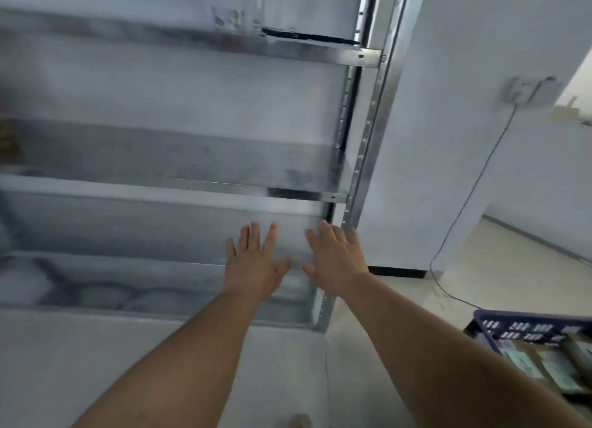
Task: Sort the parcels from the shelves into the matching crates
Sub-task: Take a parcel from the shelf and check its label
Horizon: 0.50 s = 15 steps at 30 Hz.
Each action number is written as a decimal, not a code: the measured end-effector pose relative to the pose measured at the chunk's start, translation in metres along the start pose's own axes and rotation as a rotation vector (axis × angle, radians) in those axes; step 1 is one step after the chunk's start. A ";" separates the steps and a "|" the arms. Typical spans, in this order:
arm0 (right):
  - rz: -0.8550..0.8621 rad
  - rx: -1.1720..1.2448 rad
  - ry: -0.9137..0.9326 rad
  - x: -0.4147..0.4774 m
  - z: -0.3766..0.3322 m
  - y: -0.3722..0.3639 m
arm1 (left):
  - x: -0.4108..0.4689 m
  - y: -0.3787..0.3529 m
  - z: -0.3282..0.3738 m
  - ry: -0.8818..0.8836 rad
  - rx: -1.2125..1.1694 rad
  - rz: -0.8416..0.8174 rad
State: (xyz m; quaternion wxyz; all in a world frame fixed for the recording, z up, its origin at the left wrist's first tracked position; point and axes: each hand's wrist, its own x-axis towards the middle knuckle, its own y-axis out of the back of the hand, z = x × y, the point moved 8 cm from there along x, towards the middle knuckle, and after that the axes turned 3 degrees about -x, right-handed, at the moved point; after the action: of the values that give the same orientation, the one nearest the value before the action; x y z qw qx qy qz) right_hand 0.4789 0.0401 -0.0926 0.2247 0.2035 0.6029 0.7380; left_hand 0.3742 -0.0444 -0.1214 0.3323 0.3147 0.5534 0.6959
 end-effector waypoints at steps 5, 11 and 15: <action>0.018 0.026 0.188 0.075 -0.080 0.006 | 0.015 0.018 -0.090 0.175 0.038 0.092; 0.013 0.038 0.381 0.158 -0.161 0.017 | 0.046 0.037 -0.186 0.347 0.080 0.120; 0.032 0.057 0.474 0.210 -0.199 0.032 | 0.068 0.054 -0.231 0.436 0.134 0.136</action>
State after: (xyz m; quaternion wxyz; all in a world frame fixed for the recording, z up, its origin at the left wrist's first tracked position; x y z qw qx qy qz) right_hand 0.1917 -0.0030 -0.0926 0.0593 0.0405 0.6560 0.7513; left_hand 0.1426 -0.1280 -0.1072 0.1357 0.2148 0.6344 0.7301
